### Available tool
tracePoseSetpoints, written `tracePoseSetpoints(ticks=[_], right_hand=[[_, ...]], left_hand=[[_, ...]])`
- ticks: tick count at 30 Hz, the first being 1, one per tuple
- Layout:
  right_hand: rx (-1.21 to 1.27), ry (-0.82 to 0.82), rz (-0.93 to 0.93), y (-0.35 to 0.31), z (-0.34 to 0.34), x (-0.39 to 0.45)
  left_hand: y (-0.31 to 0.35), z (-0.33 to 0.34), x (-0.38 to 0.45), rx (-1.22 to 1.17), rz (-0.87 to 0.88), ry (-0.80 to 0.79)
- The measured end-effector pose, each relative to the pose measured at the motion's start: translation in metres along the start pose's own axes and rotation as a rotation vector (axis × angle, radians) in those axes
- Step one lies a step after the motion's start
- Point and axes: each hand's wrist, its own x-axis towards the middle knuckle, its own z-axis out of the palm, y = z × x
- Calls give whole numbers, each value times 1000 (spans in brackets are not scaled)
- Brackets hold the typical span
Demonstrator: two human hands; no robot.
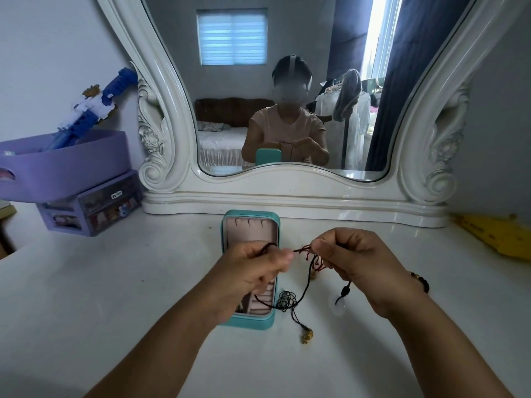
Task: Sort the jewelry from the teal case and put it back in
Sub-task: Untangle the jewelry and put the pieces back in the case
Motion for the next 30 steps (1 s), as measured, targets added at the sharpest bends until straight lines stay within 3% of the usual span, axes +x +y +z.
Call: tracePoseSetpoints(ticks=[3,5,7,11,14,16,19,21,23,27,30], right_hand=[[-71,16,32,4,2,0],[-96,3,34,6,4,-1],[-91,-29,22,4,5,-2],[-43,-159,-14,0,11,-4],[-13,-180,-5,-1,12,-4],[6,-154,5,-1,11,-3],[10,-160,29,0,13,-3],[9,-165,38,1,16,-1],[-6,-167,28,1,17,0],[-73,-183,-2,3,18,4],[-64,-201,15,7,23,7]], left_hand=[[-7,-12,1,-599,18,-181],[-10,-15,0,-789,70,-203],[-12,-14,0,-662,60,-154],[-13,-3,-3,-59,10,-19],[-17,1,-4,156,53,36],[-21,-3,-5,100,42,84],[-24,-13,-7,-393,20,43],[-26,-20,-6,-774,61,-116],[-28,-27,-1,-1006,143,-313],[-22,-44,2,-1035,254,-197],[-22,-48,0,-840,193,-93]])
